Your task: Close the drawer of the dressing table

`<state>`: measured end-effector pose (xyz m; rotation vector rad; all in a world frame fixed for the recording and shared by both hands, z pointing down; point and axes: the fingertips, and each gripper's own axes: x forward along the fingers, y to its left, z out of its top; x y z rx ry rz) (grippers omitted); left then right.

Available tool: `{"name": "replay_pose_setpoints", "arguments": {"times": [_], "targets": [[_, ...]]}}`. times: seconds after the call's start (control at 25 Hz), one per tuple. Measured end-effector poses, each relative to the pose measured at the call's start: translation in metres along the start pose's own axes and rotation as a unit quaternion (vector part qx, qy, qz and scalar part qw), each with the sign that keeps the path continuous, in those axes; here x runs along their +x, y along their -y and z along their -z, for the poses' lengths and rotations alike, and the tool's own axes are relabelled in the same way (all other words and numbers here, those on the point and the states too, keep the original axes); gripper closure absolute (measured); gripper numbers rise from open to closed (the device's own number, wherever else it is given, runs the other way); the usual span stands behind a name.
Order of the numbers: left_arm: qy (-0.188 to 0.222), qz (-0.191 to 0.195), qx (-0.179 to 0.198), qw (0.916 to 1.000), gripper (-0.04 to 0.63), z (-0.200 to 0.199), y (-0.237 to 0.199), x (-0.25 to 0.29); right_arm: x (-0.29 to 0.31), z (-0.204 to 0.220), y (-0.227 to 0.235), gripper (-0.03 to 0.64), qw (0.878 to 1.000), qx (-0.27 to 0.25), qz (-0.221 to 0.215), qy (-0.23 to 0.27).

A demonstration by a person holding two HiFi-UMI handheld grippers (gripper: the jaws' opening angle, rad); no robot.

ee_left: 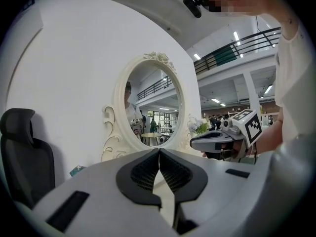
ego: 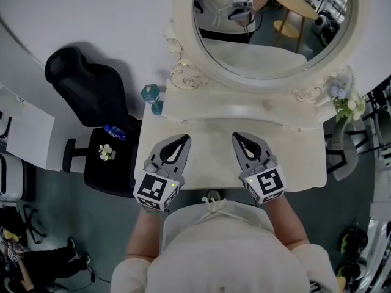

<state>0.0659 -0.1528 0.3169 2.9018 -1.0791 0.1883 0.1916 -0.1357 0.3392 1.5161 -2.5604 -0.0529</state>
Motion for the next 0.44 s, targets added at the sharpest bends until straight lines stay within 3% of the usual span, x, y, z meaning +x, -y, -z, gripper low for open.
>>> {"name": "replay_pose_setpoints", "arguments": {"times": [0.44], "targets": [[0.009, -0.008, -0.006, 0.9999, 0.575, 0.0015, 0.0057, 0.0040, -0.0023, -0.0030, -0.0034, 0.614, 1.000, -0.012, -0.019, 0.012]]}}
